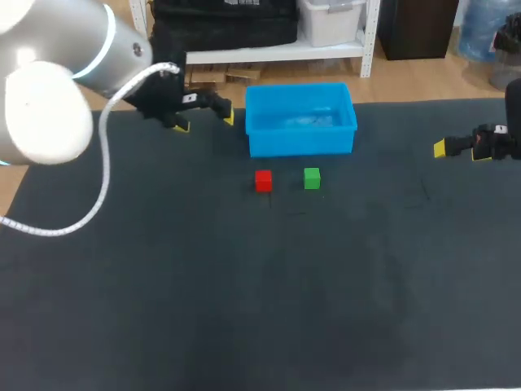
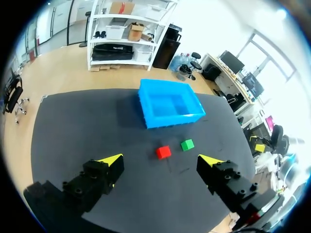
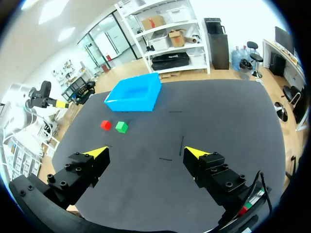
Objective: Use the left arm to pick the red cube and place it into the blue plastic box first, then use the right arm to grasp the green cube and put it into the same blue plastic box after the first action is fully finished.
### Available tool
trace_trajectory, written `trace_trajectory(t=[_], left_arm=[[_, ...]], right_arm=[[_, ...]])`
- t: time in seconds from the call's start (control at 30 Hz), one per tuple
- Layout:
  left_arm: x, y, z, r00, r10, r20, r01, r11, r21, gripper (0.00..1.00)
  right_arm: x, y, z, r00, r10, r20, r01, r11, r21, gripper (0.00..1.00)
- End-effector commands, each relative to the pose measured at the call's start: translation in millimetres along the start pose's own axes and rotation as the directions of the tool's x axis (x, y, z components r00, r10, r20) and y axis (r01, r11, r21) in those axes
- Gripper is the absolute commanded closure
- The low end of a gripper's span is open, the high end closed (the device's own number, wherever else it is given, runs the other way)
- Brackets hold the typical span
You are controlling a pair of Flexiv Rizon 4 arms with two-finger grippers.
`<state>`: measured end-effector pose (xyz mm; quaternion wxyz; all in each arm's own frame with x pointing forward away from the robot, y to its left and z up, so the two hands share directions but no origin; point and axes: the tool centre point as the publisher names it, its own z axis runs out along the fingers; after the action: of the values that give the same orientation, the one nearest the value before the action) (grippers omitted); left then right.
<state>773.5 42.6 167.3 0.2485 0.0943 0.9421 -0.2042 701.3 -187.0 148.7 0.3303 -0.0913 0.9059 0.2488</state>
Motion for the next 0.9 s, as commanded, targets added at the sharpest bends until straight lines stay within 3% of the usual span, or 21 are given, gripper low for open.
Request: trace_trajectory(t=[0.03, 0.47, 0.9], left_arm=[[-11.2, -10.2, 12, 1.000, -0.003, -0.017, 0.002, 0.999, -0.051, 0.00], [-20.6, -30.7, 36, 0.997, 0.004, -0.083, -0.010, 0.997, -0.070, 0.00], [-23.3, -39.6, 53, 0.986, 0.012, -0.164, -0.026, 0.996, -0.086, 0.00]], right_arm=[[0, 0, 0, 1.000, 0.000, -0.001, 0.000, 1.000, 0.002, 0.00], [0, 0, 0, 1.000, 0.000, -0.001, 0.000, 1.000, 0.002, 0.00], [0, 0, 0, 1.000, 0.000, -0.001, 0.000, 1.000, 0.002, 0.00]])
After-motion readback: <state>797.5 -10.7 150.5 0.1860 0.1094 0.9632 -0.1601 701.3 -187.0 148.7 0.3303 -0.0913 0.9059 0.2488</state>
